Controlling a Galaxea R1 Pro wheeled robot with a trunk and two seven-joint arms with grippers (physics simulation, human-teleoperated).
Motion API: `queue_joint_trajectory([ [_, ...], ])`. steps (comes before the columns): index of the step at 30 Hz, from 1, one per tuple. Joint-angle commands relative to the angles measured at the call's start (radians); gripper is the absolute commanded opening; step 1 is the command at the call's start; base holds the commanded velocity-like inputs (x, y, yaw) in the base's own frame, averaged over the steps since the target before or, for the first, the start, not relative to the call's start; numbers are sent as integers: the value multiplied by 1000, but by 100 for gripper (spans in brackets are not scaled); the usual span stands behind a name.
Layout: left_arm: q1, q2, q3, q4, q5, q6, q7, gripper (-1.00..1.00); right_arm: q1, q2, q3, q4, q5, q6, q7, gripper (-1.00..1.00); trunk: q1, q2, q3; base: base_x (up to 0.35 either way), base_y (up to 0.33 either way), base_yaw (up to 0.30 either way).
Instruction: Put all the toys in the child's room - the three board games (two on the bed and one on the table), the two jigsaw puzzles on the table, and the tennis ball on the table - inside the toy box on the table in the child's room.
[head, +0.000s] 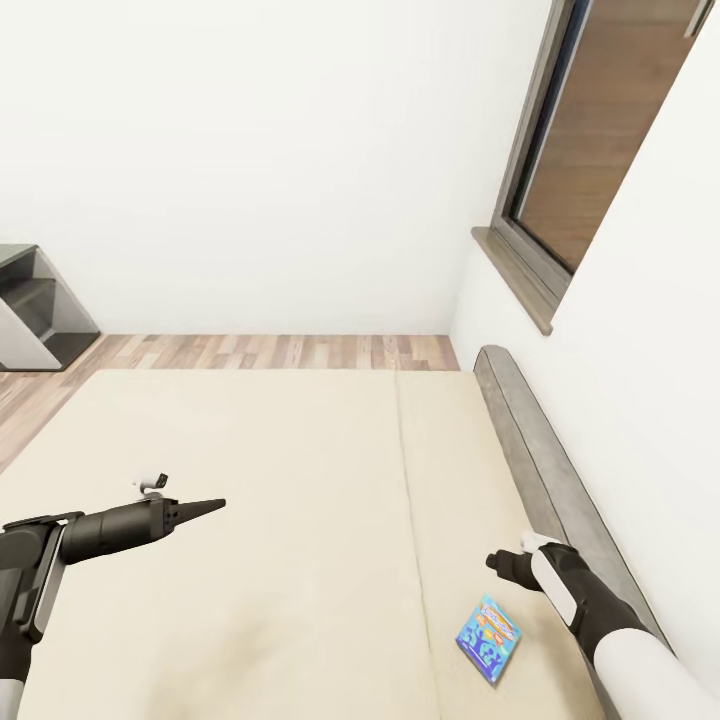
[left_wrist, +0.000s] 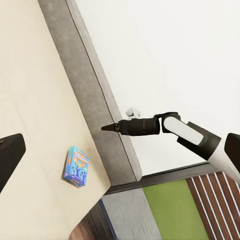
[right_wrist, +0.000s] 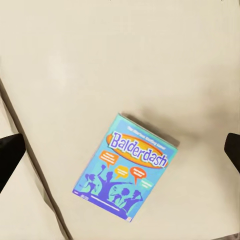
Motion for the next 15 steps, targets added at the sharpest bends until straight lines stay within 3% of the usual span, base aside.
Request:
queue_joint_trajectory([
  [1, -1, 0, 0, 0, -3, 11, -5, 100, 0, -1, 5, -2, -10, 4, -8, 100, 1, -2, -2, 0, 0, 0],
  [15, -1, 0, 1, 0, -3, 11, -5, 100, 0, 1, 5, -3, -10, 4, -7, 100, 1, -2, -2, 0, 0, 0],
])
